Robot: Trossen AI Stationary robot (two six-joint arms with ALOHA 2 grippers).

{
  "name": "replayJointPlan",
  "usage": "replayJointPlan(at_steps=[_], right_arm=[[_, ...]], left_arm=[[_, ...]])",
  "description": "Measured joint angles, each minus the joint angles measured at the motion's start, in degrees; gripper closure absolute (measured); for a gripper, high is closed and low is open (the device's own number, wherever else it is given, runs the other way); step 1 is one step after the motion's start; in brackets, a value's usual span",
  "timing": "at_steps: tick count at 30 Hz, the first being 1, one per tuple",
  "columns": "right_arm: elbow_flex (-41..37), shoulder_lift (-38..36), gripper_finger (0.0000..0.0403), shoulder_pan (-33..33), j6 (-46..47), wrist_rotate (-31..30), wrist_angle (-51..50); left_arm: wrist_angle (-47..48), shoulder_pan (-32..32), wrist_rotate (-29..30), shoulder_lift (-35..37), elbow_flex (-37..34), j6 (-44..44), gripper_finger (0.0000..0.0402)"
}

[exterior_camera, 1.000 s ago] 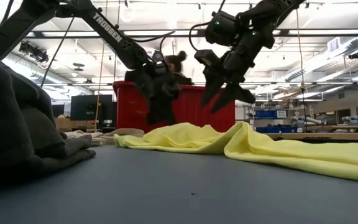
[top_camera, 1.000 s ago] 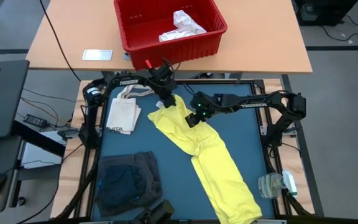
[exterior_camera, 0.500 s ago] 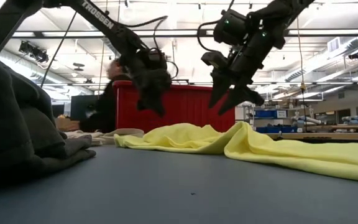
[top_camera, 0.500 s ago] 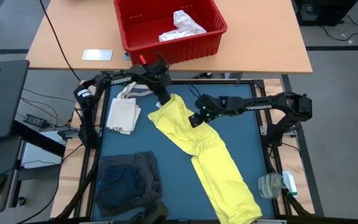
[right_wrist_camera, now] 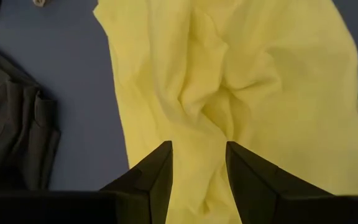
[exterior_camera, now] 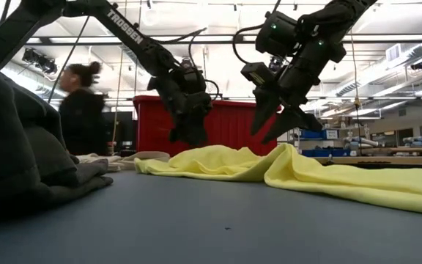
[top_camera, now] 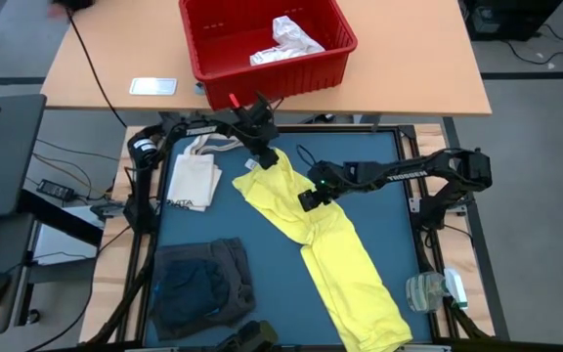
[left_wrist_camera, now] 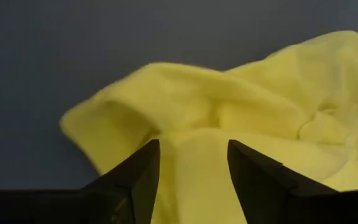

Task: Fold laundry
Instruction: Fold the yellow shirt

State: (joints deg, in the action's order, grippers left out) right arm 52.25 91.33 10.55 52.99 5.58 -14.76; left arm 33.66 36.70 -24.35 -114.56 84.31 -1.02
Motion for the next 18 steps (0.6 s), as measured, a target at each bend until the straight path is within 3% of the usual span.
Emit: replayJointPlan(at_steps=[9, 12, 16, 18], right_arm=[[-0.2, 0.0, 0.0248, -0.1, 0.6, 0.0, 0.1], [-0.2, 0.0, 0.0248, -0.1, 0.1, 0.0, 0.1], [-0.2, 0.0, 0.0248, -0.1, -0.5, 0.0, -0.2], [-0.2, 0.0, 0.0248, -0.1, -0.5, 0.0, -0.1]], left_arm=[[0.1, -1.0, 1.5, -2.2, 0.0, 1.3, 0.0240], [-0.1, -0.9, 2.1, -2.3, 0.0, 1.4, 0.0284], [0.3, -0.5, 2.2, -1.9, 0.0, 1.4, 0.0381], [0.1, -0.3, 2.0, -1.6, 0.0, 0.8, 0.0392]])
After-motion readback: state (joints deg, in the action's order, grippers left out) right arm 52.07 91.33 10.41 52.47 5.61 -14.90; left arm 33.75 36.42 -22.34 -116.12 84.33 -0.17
